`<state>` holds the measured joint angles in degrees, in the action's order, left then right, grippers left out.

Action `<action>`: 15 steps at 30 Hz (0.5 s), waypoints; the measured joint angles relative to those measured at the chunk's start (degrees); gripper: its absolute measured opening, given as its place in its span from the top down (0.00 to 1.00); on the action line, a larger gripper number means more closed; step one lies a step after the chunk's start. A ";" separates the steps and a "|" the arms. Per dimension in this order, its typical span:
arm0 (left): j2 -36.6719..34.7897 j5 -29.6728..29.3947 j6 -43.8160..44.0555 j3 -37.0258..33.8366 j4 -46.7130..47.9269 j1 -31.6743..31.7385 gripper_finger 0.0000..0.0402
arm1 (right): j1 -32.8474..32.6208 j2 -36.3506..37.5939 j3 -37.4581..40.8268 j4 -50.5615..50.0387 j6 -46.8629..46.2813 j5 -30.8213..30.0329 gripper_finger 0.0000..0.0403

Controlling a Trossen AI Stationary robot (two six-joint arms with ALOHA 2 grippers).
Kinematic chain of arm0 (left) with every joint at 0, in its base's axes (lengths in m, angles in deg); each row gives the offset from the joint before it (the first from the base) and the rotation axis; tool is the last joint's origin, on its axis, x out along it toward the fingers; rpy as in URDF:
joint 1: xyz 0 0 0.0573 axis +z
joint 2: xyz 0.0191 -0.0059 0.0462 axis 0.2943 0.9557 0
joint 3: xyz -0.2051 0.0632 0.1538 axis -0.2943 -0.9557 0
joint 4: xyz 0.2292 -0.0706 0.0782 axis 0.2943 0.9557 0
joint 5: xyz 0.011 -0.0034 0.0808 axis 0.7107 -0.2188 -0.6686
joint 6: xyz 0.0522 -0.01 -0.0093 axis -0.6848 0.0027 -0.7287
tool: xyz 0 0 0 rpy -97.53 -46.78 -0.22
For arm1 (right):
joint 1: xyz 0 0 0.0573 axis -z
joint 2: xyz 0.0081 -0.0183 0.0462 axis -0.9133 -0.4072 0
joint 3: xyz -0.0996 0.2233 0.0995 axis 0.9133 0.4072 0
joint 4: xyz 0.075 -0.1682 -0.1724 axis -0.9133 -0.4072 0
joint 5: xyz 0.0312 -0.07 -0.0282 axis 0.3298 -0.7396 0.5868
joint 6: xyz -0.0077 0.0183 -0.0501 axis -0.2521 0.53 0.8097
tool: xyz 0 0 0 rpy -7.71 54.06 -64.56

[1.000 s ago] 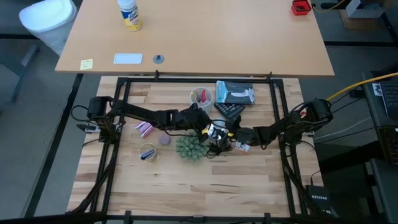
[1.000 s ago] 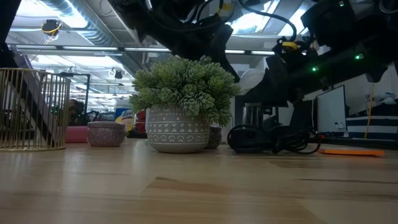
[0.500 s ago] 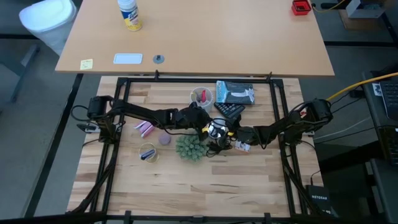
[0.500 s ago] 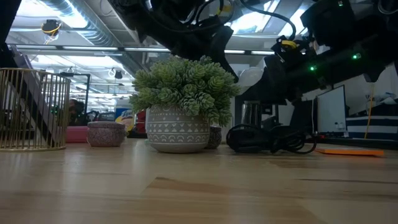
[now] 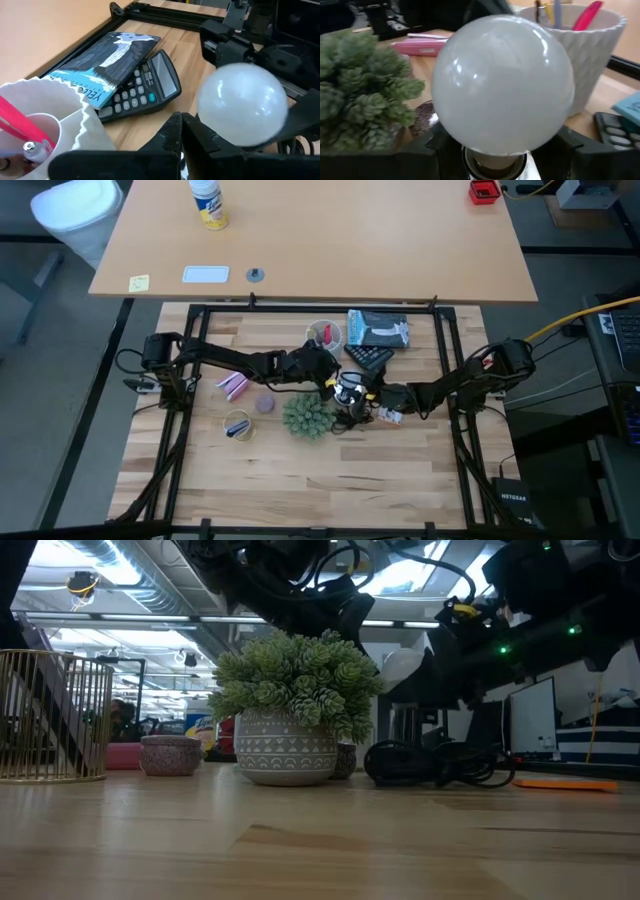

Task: Screw lightbulb
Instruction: Remove the lightbulb from the silver desk lamp

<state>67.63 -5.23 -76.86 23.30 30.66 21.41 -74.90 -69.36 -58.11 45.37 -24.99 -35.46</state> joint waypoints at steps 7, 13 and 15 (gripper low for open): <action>0.00 -0.13 0.00 0.00 -0.10 0.00 1.00 | -0.03 0.00 0.00 0.02 -0.07 2.30 0.37; 0.00 1.79 -0.93 0.00 -2.17 0.00 1.00 | -0.04 0.00 0.02 0.01 -0.62 2.53 0.32; 0.00 2.66 -1.52 0.00 -2.52 -0.04 1.00 | -0.04 0.00 0.02 0.00 -1.66 3.32 0.32</action>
<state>67.63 -2.57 -78.38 23.30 28.14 21.37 -74.94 -69.36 -58.08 45.37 -26.65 -32.14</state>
